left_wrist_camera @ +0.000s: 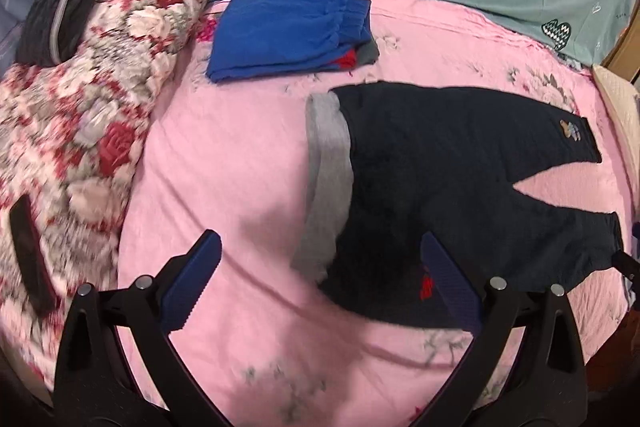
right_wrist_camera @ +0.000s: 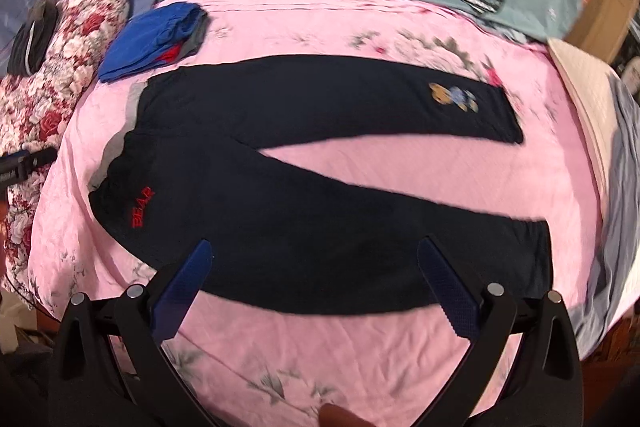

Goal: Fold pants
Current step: 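Grasp the grey waistband with the left tool while the right tool grasps the cuffs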

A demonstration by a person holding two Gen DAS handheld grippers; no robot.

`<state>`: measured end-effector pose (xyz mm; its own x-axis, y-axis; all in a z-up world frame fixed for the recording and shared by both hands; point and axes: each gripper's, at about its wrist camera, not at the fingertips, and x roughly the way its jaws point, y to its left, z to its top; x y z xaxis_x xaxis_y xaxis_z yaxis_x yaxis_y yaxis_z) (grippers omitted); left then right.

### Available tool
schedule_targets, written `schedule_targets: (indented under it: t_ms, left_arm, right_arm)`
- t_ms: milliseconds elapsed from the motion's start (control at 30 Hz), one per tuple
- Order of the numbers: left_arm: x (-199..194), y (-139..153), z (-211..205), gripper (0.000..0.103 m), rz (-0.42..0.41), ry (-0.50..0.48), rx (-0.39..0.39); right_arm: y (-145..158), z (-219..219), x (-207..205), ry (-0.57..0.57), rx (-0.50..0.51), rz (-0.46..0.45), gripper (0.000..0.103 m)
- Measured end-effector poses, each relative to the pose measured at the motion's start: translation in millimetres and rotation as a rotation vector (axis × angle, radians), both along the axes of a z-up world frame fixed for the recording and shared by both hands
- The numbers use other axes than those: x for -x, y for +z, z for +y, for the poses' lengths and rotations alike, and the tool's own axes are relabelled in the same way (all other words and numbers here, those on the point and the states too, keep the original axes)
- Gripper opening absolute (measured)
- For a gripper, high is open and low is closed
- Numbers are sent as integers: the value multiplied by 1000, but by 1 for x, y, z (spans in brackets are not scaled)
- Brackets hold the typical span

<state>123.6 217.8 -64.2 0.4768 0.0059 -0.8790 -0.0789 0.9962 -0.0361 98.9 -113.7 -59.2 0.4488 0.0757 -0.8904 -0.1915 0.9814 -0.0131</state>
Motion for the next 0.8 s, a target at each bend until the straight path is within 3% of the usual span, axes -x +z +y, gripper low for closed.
schedule_targets:
  t_ms: [133, 200, 433, 533, 633, 700, 800]
  left_arm:
    - [-42, -11, 23, 97, 18, -83, 51]
    - [-64, -19, 29, 91, 33, -116, 67]
    - [-114, -45, 42, 87, 64, -98, 180]
    - [-130, -59, 43, 87, 72, -78, 184]
    - [-147, -72, 45, 82, 99, -62, 192]
    - [-159, -80, 46, 70, 121, -71, 216]
    - [-171, -88, 47, 61, 144, -98, 223]
  right_arm:
    - [4, 31, -39, 85, 12, -21, 96]
    - [5, 43, -59, 128, 18, -24, 90]
    - [-6, 76, -126, 335, 63, 9, 88]
    - [-15, 84, -153, 424, 72, 2, 88]
    - [-31, 90, -188, 503, 97, 6, 77]
    - [-45, 92, -215, 542, 93, 44, 62]
    - [-67, 94, -253, 593, 40, 108, 54]
